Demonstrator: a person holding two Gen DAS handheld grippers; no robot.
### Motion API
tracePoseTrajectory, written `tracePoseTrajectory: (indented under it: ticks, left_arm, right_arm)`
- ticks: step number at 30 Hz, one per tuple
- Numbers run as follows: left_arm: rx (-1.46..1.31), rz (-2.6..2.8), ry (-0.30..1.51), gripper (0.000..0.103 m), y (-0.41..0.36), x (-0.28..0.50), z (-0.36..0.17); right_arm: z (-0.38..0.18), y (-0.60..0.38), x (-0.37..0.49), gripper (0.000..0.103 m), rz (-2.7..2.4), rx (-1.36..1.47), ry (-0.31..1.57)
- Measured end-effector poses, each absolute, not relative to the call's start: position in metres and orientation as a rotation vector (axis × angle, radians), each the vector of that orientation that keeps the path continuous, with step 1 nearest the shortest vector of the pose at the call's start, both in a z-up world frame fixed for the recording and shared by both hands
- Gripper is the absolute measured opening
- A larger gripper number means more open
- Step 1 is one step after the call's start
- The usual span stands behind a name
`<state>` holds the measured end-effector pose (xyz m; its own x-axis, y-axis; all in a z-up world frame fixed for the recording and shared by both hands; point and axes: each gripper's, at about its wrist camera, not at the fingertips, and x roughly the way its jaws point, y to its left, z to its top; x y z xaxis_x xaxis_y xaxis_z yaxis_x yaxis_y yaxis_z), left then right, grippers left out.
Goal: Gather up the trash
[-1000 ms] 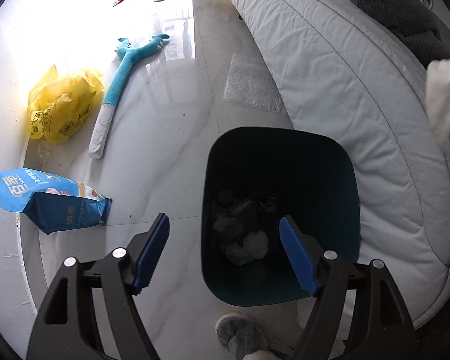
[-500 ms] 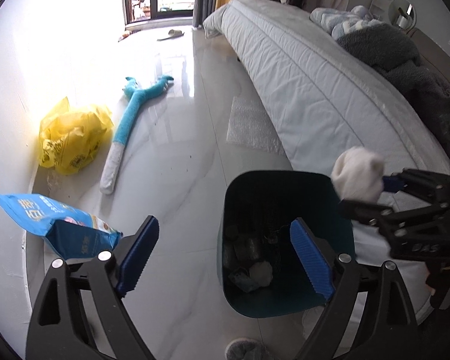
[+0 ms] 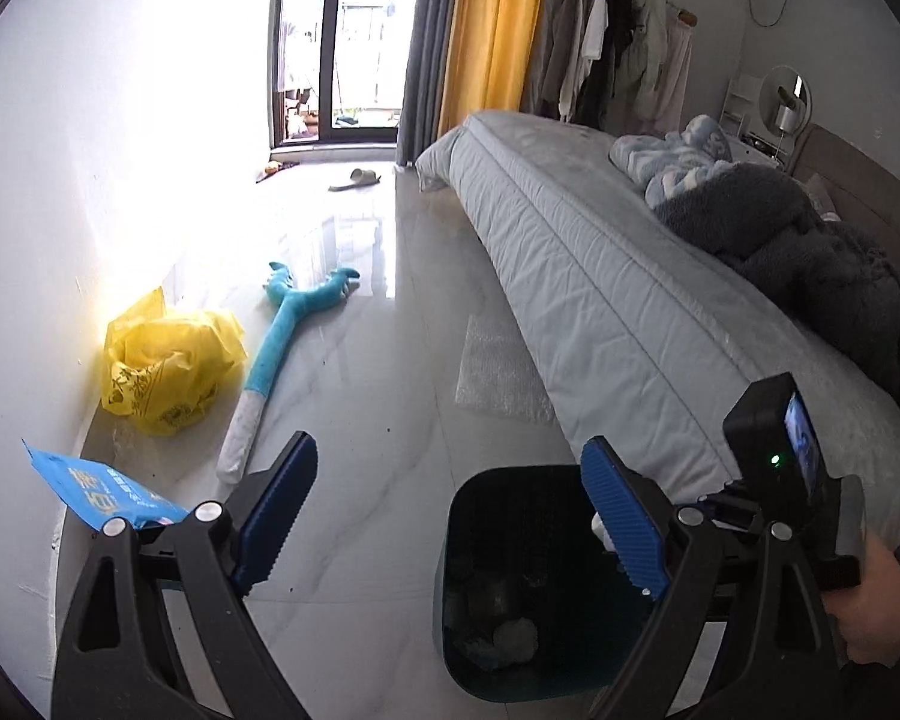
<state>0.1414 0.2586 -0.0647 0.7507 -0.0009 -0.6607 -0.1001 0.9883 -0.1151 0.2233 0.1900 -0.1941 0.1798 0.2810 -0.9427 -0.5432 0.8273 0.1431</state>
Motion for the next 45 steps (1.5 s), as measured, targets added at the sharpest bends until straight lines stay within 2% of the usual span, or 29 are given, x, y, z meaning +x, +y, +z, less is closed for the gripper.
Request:
tracePoseTrajectory:
  ticks: [4, 6, 8, 17, 25, 29, 38, 45]
  left_arm:
    - [-0.148, 0.058, 0.672, 0.095, 0.251, 0.138, -0.048]
    - [-0.145, 0.058, 0.645, 0.095, 0.245, 0.134, -0.039]
    - [-0.135, 0.059, 0.61, 0.096, 0.238, 0.13, -0.028]
    - [-0.117, 0.064, 0.472, 0.098, 0.208, 0.106, 0.011]
    - [-0.195, 0.062, 0.487, 0.098, 0.186, 0.099, 0.023]
    - [-0.124, 0.108, 0.465, 0.099, 0.165, 0.092, 0.031]
    - [-0.038, 0.087, 0.45, 0.1, 0.111, 0.076, 0.037]
    - [-0.049, 0.054, 0.424, 0.1, 0.081, 0.062, 0.042]
  right_arm:
    - [-0.2, 0.184, 0.223, 0.066, 0.573, -0.245, 1.284]
    - [-0.201, 0.181, 0.222, 0.07, 0.568, -0.249, 1.292]
    - [-0.199, 0.18, 0.219, 0.079, 0.564, -0.254, 1.29]
    - [-0.16, 0.161, 0.201, 0.091, 0.591, -0.242, 1.175]
    - [-0.094, 0.107, 0.181, 0.097, 0.556, -0.152, 0.98]
    - [-0.064, 0.074, 0.165, 0.099, 0.506, -0.15, 0.879]
    - [0.002, -0.023, 0.122, 0.1, 0.389, -0.049, 0.679]
    - [0.032, -0.088, 0.077, 0.1, 0.298, -0.066, 0.573]
